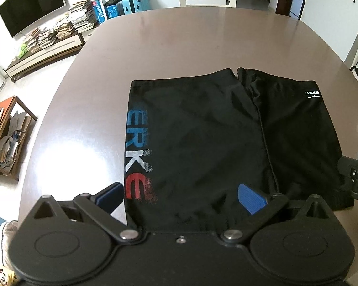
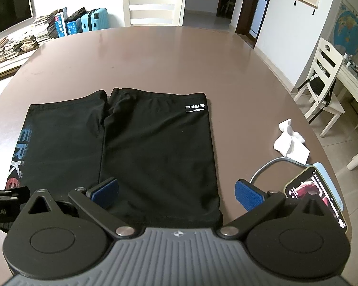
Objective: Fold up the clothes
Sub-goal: 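Hover both open tools over the waistband of the black shorts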
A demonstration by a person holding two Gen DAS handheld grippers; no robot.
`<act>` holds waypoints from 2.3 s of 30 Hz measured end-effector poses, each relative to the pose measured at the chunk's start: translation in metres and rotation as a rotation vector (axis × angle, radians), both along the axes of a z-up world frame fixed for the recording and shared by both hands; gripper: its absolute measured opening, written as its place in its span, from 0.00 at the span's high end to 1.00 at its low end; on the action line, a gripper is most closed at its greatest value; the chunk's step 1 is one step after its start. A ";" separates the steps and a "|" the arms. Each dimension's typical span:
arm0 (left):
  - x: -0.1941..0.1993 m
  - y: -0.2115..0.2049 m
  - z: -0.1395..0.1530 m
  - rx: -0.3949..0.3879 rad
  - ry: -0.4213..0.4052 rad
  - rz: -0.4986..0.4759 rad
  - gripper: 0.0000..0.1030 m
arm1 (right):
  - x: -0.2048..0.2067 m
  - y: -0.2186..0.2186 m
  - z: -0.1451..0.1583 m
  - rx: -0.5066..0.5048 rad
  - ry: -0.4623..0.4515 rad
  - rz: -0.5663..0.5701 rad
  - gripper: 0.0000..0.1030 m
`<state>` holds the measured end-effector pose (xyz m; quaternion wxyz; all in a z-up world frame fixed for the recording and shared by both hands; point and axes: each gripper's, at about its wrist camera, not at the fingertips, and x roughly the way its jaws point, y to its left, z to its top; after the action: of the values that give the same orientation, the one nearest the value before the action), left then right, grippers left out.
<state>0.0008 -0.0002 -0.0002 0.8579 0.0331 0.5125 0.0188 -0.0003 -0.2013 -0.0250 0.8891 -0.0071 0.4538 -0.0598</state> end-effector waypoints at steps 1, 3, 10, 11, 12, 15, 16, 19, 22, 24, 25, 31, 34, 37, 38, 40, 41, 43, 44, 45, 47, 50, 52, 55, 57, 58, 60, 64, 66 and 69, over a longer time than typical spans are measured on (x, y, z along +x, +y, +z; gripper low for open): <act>0.001 0.000 0.000 0.000 0.004 -0.001 0.01 | 0.001 0.000 0.000 0.000 0.000 -0.001 0.00; 0.002 -0.001 -0.001 0.001 0.013 -0.004 0.01 | 0.002 0.000 0.000 -0.001 0.000 -0.002 0.00; 0.007 0.003 -0.004 -0.008 0.013 -0.006 0.01 | 0.001 0.004 -0.002 -0.004 -0.003 -0.004 0.00; 0.005 0.004 -0.003 -0.009 0.005 -0.007 0.01 | 0.001 0.006 -0.002 -0.005 -0.005 -0.003 0.00; 0.005 0.003 -0.004 -0.006 0.002 -0.007 0.01 | 0.000 0.006 -0.002 -0.006 -0.008 -0.003 0.00; 0.004 0.004 -0.003 -0.013 -0.004 -0.007 0.01 | -0.002 0.008 0.000 0.000 -0.021 -0.001 0.00; 0.001 0.005 -0.002 -0.013 -0.009 -0.009 0.01 | -0.004 0.009 0.001 0.007 -0.029 0.000 0.00; -0.002 0.009 0.001 0.000 -0.021 -0.020 0.01 | -0.010 0.013 0.003 0.010 -0.059 0.004 0.00; -0.001 0.014 0.003 0.005 -0.029 -0.028 0.01 | -0.019 0.016 0.009 0.014 -0.128 0.013 0.00; -0.008 0.022 0.007 0.005 -0.070 -0.029 0.01 | -0.028 0.018 0.012 0.023 -0.183 0.013 0.00; -0.011 0.024 0.009 0.009 -0.087 -0.030 0.01 | -0.037 0.020 0.014 0.029 -0.231 0.006 0.00; -0.019 0.039 0.014 0.008 -0.107 -0.057 0.01 | -0.068 0.028 0.021 0.042 -0.342 -0.070 0.00; -0.024 0.045 0.016 -0.020 -0.123 -0.076 0.01 | -0.082 0.030 0.025 0.050 -0.420 -0.090 0.00; -0.031 0.048 0.022 -0.057 -0.174 -0.093 0.01 | -0.091 0.034 0.028 0.040 -0.462 -0.069 0.00; -0.033 0.048 0.024 -0.067 -0.194 -0.094 0.01 | -0.091 0.034 0.030 0.045 -0.457 -0.061 0.00; -0.035 0.046 0.030 -0.071 -0.225 -0.081 0.01 | -0.091 0.033 0.034 0.018 -0.436 -0.059 0.00; -0.034 0.044 0.031 -0.061 -0.227 -0.072 0.01 | -0.091 0.034 0.035 -0.032 -0.434 -0.063 0.00; -0.032 0.040 0.033 -0.046 -0.231 -0.055 0.01 | -0.091 0.039 0.036 -0.156 -0.437 -0.077 0.00; -0.032 0.039 0.034 -0.057 -0.229 -0.054 0.01 | -0.092 0.040 0.036 -0.178 -0.437 -0.074 0.00; -0.031 0.037 0.035 -0.067 -0.228 -0.051 0.01 | -0.093 0.040 0.036 -0.184 -0.438 -0.064 0.00; -0.030 0.033 0.035 -0.064 -0.224 -0.036 0.01 | -0.095 0.034 0.033 -0.148 -0.433 -0.035 0.00; -0.028 0.025 0.032 -0.051 -0.196 -0.028 0.01 | -0.095 0.022 0.024 -0.100 -0.385 0.001 0.00; -0.030 0.023 0.032 -0.056 -0.193 -0.024 0.01 | -0.098 0.014 0.020 -0.065 -0.380 0.016 0.00; -0.031 0.018 0.031 -0.041 -0.192 -0.017 0.01 | -0.101 0.007 0.015 -0.028 -0.374 0.036 0.00; -0.031 0.015 0.032 -0.024 -0.190 -0.011 0.01 | -0.096 0.006 0.013 0.003 -0.365 0.054 0.00; -0.031 0.014 0.032 -0.017 -0.187 -0.008 0.01 | -0.092 0.006 0.012 0.011 -0.357 0.061 0.00; -0.030 0.012 0.031 0.001 -0.177 0.000 0.01 | -0.088 0.012 0.012 0.016 -0.345 0.077 0.00; -0.028 0.009 0.027 0.040 -0.150 0.013 0.01 | -0.079 0.018 0.012 0.049 -0.296 0.108 0.00; -0.030 0.007 0.026 0.051 -0.138 0.012 0.01 | -0.067 0.022 0.014 0.056 -0.274 0.113 0.00; -0.030 0.007 0.025 0.064 -0.126 0.010 0.01 | -0.065 0.023 0.014 0.055 -0.259 0.112 0.00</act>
<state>-0.0293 0.0066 0.0244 0.8869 0.0567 0.4566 0.0415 -0.0657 -0.1781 -0.0107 0.9419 -0.0005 0.3358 0.0019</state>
